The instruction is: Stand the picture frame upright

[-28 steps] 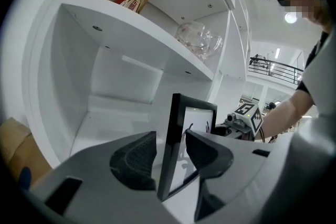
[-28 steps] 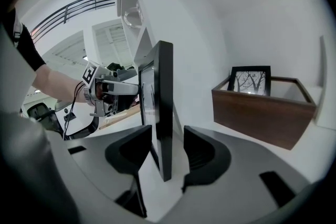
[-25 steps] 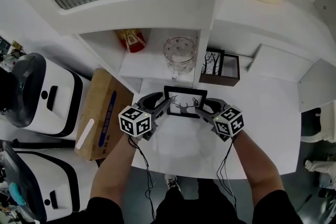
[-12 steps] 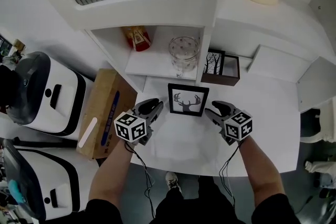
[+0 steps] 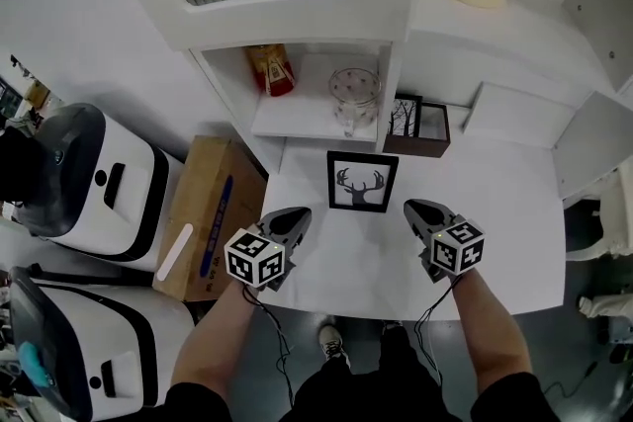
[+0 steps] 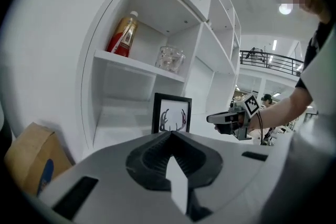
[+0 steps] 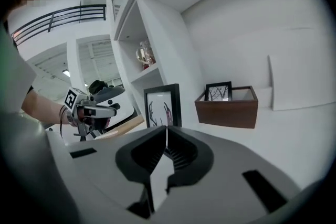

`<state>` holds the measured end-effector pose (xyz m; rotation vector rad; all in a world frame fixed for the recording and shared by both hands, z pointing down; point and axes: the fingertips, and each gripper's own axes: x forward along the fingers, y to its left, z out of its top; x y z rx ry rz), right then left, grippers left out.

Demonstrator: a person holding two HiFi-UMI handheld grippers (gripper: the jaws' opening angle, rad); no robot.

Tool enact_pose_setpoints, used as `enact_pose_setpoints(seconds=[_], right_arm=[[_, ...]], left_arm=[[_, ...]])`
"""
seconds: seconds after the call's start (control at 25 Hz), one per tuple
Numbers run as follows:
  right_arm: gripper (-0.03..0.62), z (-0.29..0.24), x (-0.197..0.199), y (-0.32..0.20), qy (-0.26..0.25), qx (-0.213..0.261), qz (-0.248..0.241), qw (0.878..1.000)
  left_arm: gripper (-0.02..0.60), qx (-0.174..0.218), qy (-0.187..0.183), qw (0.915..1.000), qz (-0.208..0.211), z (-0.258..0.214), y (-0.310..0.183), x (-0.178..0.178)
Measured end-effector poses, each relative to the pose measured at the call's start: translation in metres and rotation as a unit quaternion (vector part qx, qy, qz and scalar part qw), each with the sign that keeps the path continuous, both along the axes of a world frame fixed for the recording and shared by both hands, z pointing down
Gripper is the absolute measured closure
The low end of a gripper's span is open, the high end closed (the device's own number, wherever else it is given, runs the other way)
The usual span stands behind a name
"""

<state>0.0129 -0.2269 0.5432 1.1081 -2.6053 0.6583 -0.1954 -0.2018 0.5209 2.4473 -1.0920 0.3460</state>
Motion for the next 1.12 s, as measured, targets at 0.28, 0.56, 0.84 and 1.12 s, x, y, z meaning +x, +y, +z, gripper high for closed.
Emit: enact_pose_setpoints(seconds=[0.28,0.56,0.84,1.12], right_arm=[[0.588,-0.025,-0.013,0.036,0.0,0.014,0.017,1.0],[0.589,-0.055,-0.026,0.078,-0.016,0.026,0.039,0.999],[0.591,-0.083,-0.033,0.125,-0.028,0.043,0.064,0.997],[0.591,-0.098,-0.046,0.182,-0.031,0.052,0.076,0.995]], left_arm=[[0.577,0.009,0.014,0.9999,-0.004,-0.02,0.036,0.0],[0.577,0.029,0.02,0.9993,0.009,-0.049,0.082,0.0],[0.577,0.05,0.018,0.9983,0.023,-0.072,0.131,0.002],[0.577,0.059,0.032,0.9969,0.041,-0.085,0.176,0.005]])
